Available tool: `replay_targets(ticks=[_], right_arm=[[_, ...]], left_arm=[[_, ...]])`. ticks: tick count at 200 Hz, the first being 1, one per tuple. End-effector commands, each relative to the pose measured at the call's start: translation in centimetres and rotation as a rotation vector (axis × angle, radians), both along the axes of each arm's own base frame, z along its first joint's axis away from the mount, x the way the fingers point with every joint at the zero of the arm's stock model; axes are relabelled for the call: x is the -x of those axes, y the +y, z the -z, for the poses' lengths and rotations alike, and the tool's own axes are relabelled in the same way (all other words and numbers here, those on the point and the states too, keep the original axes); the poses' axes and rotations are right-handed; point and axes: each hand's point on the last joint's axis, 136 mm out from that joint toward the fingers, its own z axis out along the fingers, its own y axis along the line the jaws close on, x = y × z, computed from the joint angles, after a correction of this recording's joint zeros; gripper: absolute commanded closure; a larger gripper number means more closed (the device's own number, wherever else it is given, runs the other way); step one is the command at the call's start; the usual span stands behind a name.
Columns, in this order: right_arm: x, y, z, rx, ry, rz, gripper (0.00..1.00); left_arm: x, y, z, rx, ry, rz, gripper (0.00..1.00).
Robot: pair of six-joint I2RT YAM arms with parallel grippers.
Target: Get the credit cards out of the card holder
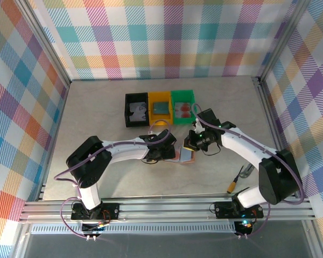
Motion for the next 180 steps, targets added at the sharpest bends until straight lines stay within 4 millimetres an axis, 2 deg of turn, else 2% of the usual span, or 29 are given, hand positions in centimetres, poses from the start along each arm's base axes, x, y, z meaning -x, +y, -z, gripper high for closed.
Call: replay_targets(ticks=[1,49,110,157,180], right_arm=[[-1.2,1.6,-0.8,-0.082,0.012,0.027,0.97],[-1.9,1.3,2.3,-0.028,0.059,0.075,1.0],[-1.2,-0.3,6.6,0.074,0.108,0.11,1.0],[-1.0,-1.4,8.4,0.134,0.101,0.12,0.97],[-1.0,-1.2,8.9,0.125,0.097,0.108,0.94]], left_arm=[[2.9,0.9,2.9,-0.024,0.124,0.005,0.13],[3.1,1.0,2.8,-0.018,0.124,-0.001,0.14],[3.6,1.4,2.9,-0.014,0.134,-0.011,0.14],[4.0,2.0,3.1,-0.039,0.154,-0.02,0.14],[4.2,2.1,3.2,-0.049,0.169,-0.025,0.14]])
